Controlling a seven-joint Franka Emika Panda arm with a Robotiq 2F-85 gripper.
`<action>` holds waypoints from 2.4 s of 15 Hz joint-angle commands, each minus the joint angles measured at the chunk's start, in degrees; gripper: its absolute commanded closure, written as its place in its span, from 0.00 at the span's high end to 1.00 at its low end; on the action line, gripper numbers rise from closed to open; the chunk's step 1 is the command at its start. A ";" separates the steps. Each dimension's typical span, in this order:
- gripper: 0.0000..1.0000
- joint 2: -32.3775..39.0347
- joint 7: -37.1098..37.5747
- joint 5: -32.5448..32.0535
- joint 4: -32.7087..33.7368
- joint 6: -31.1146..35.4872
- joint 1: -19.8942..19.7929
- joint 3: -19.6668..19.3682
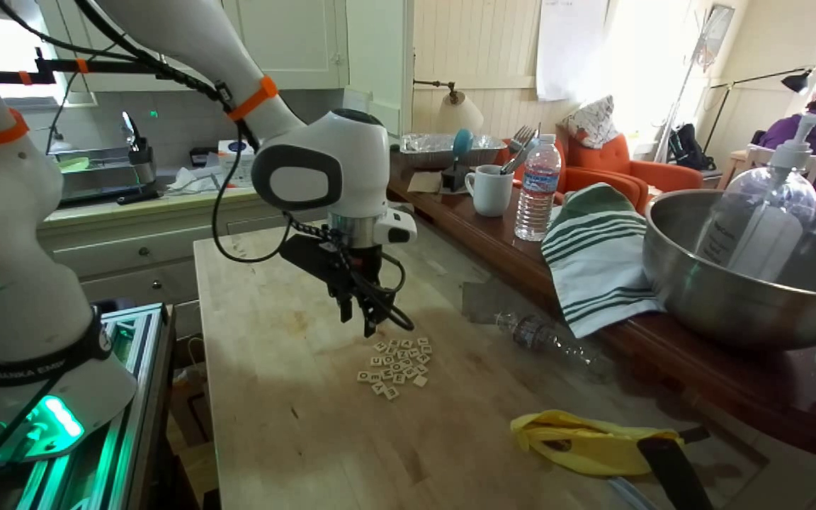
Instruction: Spell the word 'Hue.'
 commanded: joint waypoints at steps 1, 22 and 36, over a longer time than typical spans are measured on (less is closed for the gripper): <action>0.28 4.78 2.97 -1.52 2.16 2.25 -1.51 1.31; 0.00 10.27 8.26 -7.44 3.80 10.16 -4.44 3.89; 0.00 14.10 -4.22 2.74 6.63 5.40 -4.10 12.72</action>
